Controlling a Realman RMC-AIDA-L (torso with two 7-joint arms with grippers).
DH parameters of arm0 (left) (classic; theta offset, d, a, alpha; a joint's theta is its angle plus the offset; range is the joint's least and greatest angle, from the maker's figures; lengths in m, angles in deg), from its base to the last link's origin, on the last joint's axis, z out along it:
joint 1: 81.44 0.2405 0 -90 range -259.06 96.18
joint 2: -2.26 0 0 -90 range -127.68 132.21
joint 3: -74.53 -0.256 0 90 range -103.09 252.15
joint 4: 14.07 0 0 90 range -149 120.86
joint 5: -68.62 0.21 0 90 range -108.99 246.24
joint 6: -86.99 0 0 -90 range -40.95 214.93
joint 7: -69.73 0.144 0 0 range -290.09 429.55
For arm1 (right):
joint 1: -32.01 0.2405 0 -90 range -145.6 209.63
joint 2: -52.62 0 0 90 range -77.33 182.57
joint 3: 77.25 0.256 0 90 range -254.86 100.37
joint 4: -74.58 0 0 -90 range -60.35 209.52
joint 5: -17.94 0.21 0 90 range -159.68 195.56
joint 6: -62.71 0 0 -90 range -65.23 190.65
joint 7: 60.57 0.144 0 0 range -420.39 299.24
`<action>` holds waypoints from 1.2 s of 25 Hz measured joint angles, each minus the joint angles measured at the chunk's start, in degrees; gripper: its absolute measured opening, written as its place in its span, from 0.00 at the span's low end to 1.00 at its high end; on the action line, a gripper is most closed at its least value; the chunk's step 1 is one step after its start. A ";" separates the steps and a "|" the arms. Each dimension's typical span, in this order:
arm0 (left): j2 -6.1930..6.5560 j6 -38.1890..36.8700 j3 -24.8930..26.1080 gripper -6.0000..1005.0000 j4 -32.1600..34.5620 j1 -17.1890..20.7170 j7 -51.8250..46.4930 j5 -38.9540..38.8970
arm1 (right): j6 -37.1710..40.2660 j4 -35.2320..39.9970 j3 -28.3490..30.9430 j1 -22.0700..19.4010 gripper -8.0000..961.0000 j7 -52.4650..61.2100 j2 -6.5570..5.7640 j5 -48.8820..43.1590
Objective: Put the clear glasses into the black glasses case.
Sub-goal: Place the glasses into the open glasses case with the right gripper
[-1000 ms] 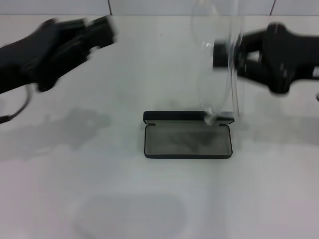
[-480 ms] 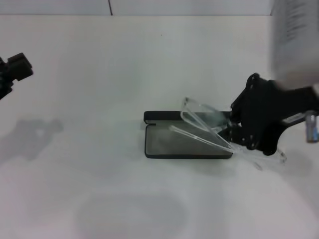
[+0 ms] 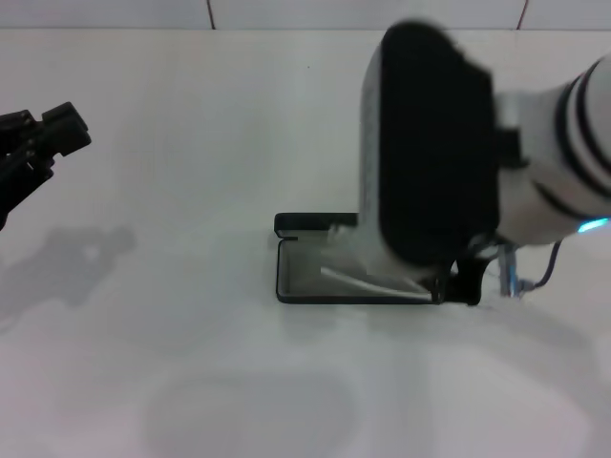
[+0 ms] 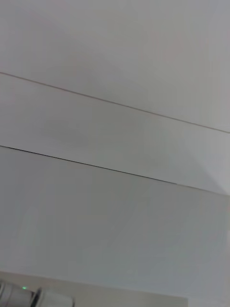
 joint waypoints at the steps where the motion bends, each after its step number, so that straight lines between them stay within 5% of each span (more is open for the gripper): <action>1: 0.08 -0.01 0.04 0.11 -0.11 -0.01 0.08 0.00 | -0.94 -0.07 -1.62 -0.19 0.11 -0.14 0.00 -0.75; 10: 0.48 0.05 2.18 0.12 -0.89 -0.33 0.09 0.66 | -7.92 -0.02 -12.60 -5.19 0.11 -6.91 0.04 -9.58; 30: 0.68 0.42 4.77 0.12 -2.15 -0.81 -0.80 1.08 | -27.35 -10.28 -21.27 -6.80 0.11 -11.69 0.06 -19.64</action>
